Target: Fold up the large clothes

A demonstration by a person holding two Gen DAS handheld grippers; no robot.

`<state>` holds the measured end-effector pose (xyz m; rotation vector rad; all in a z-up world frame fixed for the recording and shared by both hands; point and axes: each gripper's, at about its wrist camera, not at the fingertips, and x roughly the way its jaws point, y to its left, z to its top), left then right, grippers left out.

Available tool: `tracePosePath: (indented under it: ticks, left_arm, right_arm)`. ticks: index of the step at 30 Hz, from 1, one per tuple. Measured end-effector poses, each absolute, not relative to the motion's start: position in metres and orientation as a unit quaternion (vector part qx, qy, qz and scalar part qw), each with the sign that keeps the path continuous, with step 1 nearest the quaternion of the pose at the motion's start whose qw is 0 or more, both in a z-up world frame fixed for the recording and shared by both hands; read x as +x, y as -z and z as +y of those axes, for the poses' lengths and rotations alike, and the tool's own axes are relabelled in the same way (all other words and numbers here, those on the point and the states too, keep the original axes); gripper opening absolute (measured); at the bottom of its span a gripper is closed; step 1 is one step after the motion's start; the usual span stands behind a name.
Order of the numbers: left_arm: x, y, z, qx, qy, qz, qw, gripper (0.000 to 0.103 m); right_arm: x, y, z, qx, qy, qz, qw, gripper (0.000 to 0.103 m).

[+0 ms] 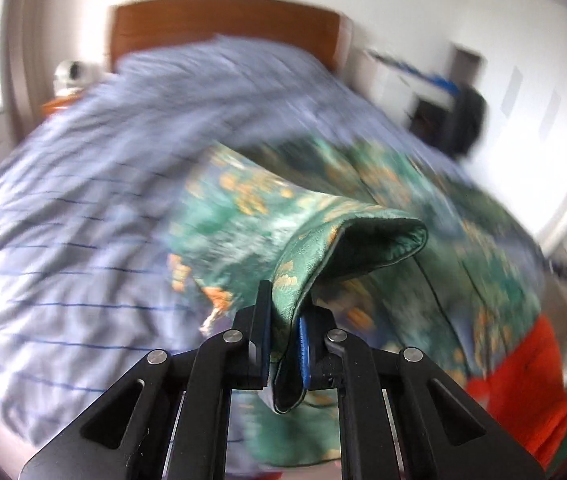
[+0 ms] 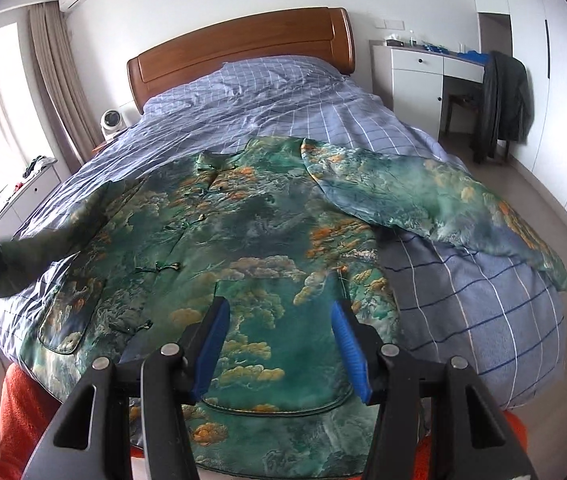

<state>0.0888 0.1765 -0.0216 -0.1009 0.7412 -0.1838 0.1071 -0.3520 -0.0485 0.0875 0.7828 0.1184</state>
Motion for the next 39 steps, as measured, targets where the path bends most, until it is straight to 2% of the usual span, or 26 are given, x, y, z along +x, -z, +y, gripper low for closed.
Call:
tracePosePath:
  ticks: [5, 9, 11, 13, 15, 19, 28, 32, 39]
  left_arm:
    - [0.072, 0.012, 0.25, -0.095, -0.027, 0.339, 0.936, 0.009]
    - [0.057, 0.031, 0.306, -0.112, -0.149, 0.348, 0.919, 0.016]
    - [0.046, 0.042, 0.321, -0.111, -0.196, 0.356, 0.907, 0.028]
    - [0.036, 0.049, 0.323, -0.117, -0.213, 0.356, 0.902, 0.058]
    - [0.025, 0.053, 0.312, -0.118, -0.212, 0.354, 0.903, 0.069]
    - [0.024, 0.049, 0.277, -0.096, -0.183, 0.357, 0.911, 0.081]
    - [0.05, 0.026, 0.16, -0.062, -0.05, 0.344, 0.936, 0.094]
    - [0.058, 0.023, 0.117, -0.055, -0.001, 0.346, 0.936, 0.095]
    - [0.062, 0.041, 0.063, -0.033, 0.036, 0.362, 0.931, 0.097]
  right_arm:
    - [0.107, 0.046, -0.348, 0.045, -0.064, 0.376, 0.923, 0.054]
    - [0.107, 0.043, -0.344, 0.046, -0.07, 0.372, 0.924, 0.054]
    - [0.106, 0.042, -0.341, 0.046, -0.072, 0.37, 0.925, 0.054]
    - [0.106, 0.04, -0.34, 0.042, -0.07, 0.368, 0.926, 0.054]
    - [0.106, 0.039, -0.339, 0.036, -0.067, 0.366, 0.928, 0.054]
    - [0.11, 0.039, -0.335, 0.03, -0.063, 0.367, 0.928, 0.054]
    - [0.107, 0.041, -0.325, 0.011, -0.059, 0.367, 0.928, 0.061]
    - [0.104, 0.043, -0.327, 0.009, -0.05, 0.372, 0.927, 0.069]
    - [0.099, 0.047, -0.327, 0.006, -0.041, 0.378, 0.925, 0.069]
